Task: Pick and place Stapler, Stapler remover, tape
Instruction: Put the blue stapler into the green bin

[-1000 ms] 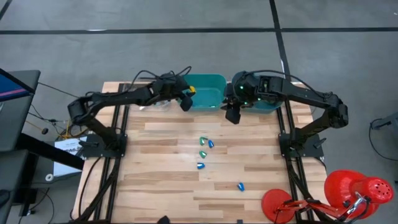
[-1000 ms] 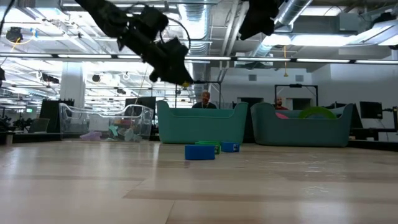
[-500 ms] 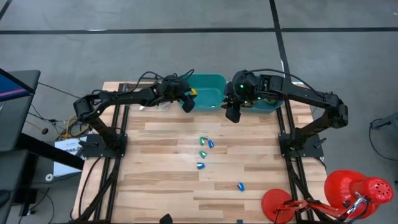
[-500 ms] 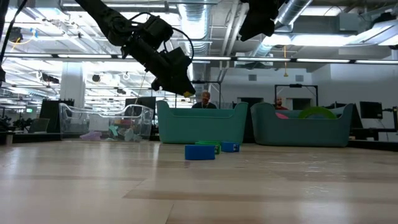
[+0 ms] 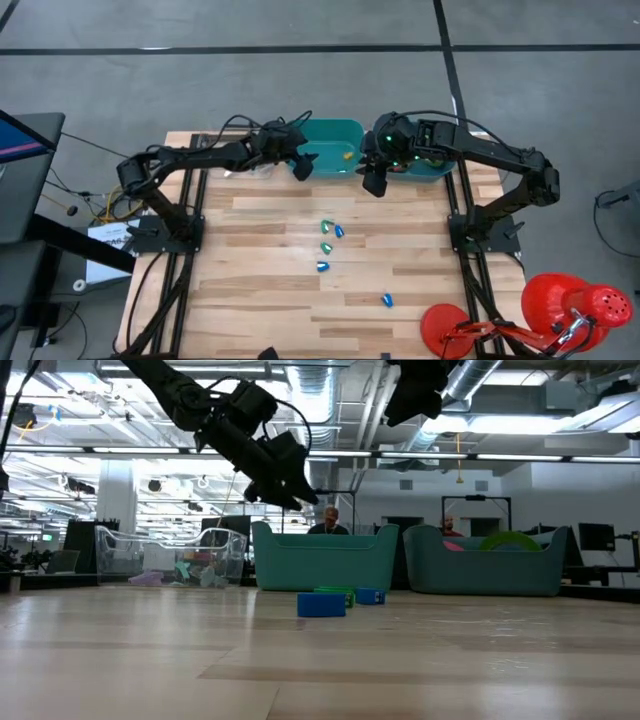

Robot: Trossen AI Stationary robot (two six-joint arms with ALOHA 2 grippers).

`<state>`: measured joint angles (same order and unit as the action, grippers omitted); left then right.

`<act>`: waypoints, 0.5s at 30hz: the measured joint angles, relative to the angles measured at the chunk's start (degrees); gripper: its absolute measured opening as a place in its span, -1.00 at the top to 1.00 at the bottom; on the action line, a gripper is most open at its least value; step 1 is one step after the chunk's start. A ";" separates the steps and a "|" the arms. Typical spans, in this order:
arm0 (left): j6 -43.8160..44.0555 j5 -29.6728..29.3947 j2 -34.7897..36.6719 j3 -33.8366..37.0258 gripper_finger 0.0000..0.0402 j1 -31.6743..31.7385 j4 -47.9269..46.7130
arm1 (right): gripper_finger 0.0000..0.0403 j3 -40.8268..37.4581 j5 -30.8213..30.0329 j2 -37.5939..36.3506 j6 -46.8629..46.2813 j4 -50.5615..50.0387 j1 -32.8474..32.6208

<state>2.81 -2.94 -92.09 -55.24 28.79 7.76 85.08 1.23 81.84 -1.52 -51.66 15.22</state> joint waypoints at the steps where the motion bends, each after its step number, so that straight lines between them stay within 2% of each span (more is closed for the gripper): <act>1: 0.00 0.01 0.41 0.00 -0.46 -0.22 -0.17 | 0.35 0.00 0.00 0.00 0.00 -0.04 -0.02; 8: 0.00 0.00 4.46 0.00 -0.44 -2.97 -0.06 | 0.35 0.00 0.26 0.00 0.02 -0.13 -0.76; 15: 0.00 0.00 11.47 0.00 -0.42 -7.65 -0.83 | 0.31 0.00 0.24 0.00 1.19 -0.07 -2.71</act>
<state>2.81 -2.94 -80.62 -55.24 21.13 6.92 85.08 1.48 81.84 -0.33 -51.72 12.51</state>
